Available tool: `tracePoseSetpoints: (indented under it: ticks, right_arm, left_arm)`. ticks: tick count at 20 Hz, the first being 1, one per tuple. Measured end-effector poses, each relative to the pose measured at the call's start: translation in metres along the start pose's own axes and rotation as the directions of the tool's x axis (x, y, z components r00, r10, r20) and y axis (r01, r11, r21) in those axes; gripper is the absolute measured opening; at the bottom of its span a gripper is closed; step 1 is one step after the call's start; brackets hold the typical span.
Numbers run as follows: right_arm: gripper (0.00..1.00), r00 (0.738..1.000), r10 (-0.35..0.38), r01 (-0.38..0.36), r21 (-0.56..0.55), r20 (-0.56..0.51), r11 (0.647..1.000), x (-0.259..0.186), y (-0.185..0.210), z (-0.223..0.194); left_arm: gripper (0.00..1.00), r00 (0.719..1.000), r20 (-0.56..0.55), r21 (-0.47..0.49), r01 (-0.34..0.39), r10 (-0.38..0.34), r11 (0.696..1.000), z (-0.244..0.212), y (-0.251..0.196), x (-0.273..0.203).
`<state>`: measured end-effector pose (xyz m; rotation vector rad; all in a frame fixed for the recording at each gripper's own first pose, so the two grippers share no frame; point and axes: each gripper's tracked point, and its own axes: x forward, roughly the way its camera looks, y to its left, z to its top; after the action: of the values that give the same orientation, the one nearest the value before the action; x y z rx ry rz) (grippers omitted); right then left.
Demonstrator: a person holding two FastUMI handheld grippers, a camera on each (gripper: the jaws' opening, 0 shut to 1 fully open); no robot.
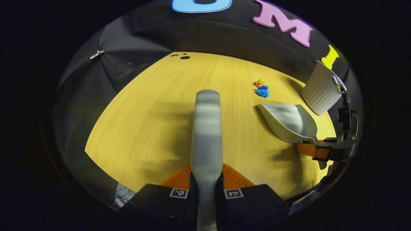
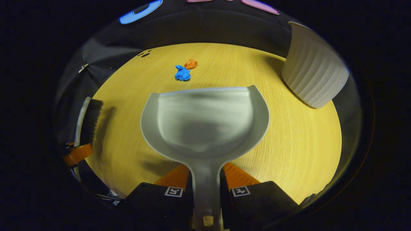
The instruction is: Pick up the small broom and dustpan from the desktop, sweep the trash into the dustpan with the broom, and then empty the trash into the garbage bin.
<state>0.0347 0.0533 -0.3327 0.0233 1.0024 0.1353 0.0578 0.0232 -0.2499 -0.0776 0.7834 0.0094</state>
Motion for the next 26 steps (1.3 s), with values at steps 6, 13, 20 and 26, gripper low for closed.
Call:
tracePoseSetpoints:
  ticks: [6, 13, 20, 26]
  right_arm:
    - [0.38, 0.997, 0.074, -0.072, 0.061, -0.021, 0.996, -0.002, -0.004, 0.001]
    - [0.38, 0.999, 0.046, -0.046, 0.012, -0.004, 0.999, -0.015, -0.039, 0.008]
    - [0.38, 0.999, 0.051, -0.049, -0.131, 0.018, 0.99, -0.035, -0.063, 0.02]
    - [0.38, 0.997, 0.079, -0.083, -0.244, -0.025, 0.966, -0.038, -0.069, 0.006]
  left_arm:
    - [0.27, 1.0, -0.005, 0.131, 0.009, -0.008, 0.991, 0.058, -0.008, 0.028]
    - [0.27, 0.993, -0.084, 0.266, 0.106, -0.086, 0.958, 0.132, -0.045, 0.096]
    - [0.27, 0.993, -0.1, 0.52, 0.106, -0.063, 0.847, 0.205, -0.078, 0.162]
    - [0.27, 0.983, -0.15, 0.692, 0.18, -0.105, 0.7, 0.216, -0.111, 0.19]
